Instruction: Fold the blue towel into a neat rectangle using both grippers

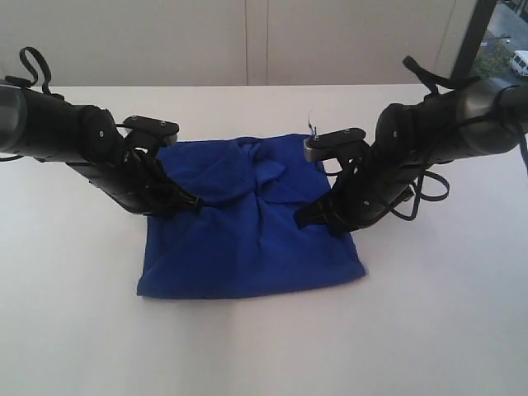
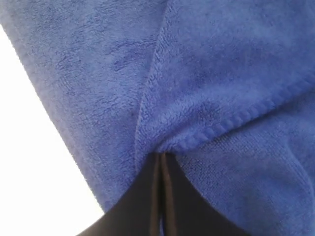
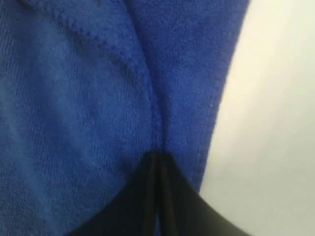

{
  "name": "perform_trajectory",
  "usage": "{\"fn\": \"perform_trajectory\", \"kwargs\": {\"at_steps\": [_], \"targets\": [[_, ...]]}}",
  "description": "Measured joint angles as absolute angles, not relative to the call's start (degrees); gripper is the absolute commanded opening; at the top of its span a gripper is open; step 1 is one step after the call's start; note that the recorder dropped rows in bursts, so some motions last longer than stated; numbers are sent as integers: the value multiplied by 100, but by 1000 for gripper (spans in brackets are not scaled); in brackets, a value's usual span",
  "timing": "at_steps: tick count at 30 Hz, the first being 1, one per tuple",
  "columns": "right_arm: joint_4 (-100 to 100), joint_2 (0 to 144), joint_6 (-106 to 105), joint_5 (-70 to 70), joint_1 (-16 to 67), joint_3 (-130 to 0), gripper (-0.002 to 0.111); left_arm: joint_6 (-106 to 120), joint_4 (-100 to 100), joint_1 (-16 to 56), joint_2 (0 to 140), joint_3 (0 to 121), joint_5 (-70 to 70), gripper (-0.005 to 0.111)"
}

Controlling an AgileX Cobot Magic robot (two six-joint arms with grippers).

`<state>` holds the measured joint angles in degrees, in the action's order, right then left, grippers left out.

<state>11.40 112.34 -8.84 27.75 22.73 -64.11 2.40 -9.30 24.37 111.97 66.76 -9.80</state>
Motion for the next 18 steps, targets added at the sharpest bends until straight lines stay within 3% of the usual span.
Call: {"fn": "perform_trajectory", "kwargs": {"at_steps": [18], "targets": [[1106, 10770, -361, 2462, 2286, -6102, 0, 263, -800, 2414, 10909, 6839, -1393, 0]]}}
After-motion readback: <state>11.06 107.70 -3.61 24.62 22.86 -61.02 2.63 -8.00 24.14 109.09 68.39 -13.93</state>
